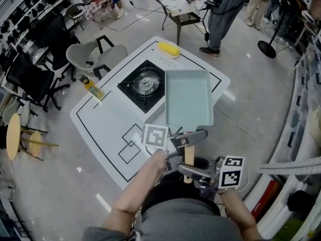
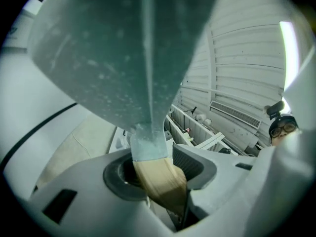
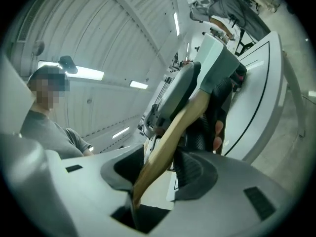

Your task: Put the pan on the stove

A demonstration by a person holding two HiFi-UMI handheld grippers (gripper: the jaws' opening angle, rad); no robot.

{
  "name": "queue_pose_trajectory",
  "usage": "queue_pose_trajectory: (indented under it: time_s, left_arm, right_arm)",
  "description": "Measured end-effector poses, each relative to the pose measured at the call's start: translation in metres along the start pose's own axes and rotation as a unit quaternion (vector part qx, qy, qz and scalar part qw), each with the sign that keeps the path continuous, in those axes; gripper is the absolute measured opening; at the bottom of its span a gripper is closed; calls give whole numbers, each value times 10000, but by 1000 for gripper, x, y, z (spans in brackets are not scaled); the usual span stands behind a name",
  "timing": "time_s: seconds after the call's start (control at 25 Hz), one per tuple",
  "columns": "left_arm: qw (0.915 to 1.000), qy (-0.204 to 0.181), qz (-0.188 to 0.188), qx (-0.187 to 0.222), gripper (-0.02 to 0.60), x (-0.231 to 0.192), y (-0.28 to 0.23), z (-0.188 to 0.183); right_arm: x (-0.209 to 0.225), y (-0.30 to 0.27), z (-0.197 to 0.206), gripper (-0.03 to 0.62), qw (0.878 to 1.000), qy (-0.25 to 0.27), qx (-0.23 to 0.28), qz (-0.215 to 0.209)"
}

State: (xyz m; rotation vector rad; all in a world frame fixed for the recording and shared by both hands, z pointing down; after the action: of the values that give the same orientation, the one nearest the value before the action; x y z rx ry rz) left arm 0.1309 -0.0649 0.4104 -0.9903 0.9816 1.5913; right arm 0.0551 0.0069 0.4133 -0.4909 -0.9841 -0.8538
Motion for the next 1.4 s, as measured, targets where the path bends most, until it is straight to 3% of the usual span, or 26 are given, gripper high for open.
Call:
queue_pose_trajectory:
  time_s: [0.08, 0.28, 0.64, 1.4]
  left_arm:
    - [9991, -173, -185, 328, 153, -3, 14, -11]
    - [9937, -169, -371, 1046, 153, 1, 38, -26]
    - [9827, -219, -594, 1740, 153, 0, 79, -40]
    - [9856, 31, -648, 1560, 153, -42, 115, -98]
  right_arm:
    - [0, -8, -2, 181, 9994, -5, -290, -185]
    - [-2, -23, -4, 181, 9945, -44, -871, -582]
    - [-3, -51, 0, 181, 9835, -106, -1554, -922]
    - [32, -112, -36, 183, 9892, -349, -1302, -578]
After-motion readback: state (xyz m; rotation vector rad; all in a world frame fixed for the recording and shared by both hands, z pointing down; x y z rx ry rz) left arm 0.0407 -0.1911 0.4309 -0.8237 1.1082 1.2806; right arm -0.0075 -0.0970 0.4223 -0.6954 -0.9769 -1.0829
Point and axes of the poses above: the fingertips, and each gripper's own axes: y backward along the fingers, x to its right, z out of its underside, the point moved 2 cm from there along y, backward along the fingers, and after that the axes turned 5 degrees about -y, right-handed, at the moved point
